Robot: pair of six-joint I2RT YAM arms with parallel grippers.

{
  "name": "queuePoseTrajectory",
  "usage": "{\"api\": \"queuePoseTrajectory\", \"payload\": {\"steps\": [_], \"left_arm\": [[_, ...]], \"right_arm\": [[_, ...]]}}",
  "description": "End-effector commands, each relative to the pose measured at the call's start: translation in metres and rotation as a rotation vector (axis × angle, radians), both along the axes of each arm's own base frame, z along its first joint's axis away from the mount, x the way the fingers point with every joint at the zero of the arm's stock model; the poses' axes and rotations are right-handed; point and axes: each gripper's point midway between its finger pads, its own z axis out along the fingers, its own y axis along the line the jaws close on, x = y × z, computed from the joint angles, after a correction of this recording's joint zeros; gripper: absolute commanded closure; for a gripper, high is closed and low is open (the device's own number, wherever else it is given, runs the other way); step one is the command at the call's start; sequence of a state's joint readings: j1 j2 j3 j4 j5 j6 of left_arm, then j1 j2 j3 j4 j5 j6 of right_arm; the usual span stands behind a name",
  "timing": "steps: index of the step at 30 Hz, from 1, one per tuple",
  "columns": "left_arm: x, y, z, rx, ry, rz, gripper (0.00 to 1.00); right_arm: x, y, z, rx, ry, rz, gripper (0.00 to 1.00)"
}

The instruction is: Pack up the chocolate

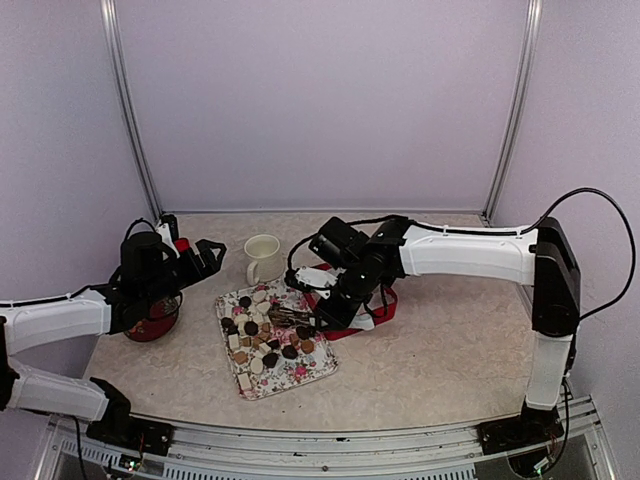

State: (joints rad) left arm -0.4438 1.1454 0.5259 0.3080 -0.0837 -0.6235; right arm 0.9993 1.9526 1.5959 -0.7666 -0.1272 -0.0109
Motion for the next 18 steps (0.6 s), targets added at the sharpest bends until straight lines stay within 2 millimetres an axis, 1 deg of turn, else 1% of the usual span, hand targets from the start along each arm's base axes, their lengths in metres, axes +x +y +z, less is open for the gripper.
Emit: {"api": "queuePoseTrajectory", "payload": {"steps": [1,5,9,12,14,18], "left_arm": [[0.002,0.0,0.006,-0.01,-0.025,-0.005,0.01],[0.002,-0.001,0.006,-0.014,-0.024,-0.007,0.01],[0.002,-0.001,0.006,-0.013,-0.024,-0.006,0.01],[0.003,-0.001,0.005,-0.014,-0.021,-0.007,0.01],[0.003,-0.002,0.004,-0.016,-0.021,-0.009,0.01],[0.004,-0.003,0.005,-0.016,-0.02,-0.011,0.01]], "right_arm": [[0.018,-0.006,0.063,0.134,-0.091,-0.036,0.79],[0.04,-0.031,0.076,0.176,-0.108,-0.102,0.79],[0.062,-0.062,0.084,0.182,-0.148,-0.178,0.79],[0.078,-0.088,0.078,0.16,-0.169,-0.245,0.79],[0.087,-0.1,0.076,0.151,-0.184,-0.278,0.79],[0.099,-0.112,0.069,0.137,-0.195,-0.314,0.79]]}}
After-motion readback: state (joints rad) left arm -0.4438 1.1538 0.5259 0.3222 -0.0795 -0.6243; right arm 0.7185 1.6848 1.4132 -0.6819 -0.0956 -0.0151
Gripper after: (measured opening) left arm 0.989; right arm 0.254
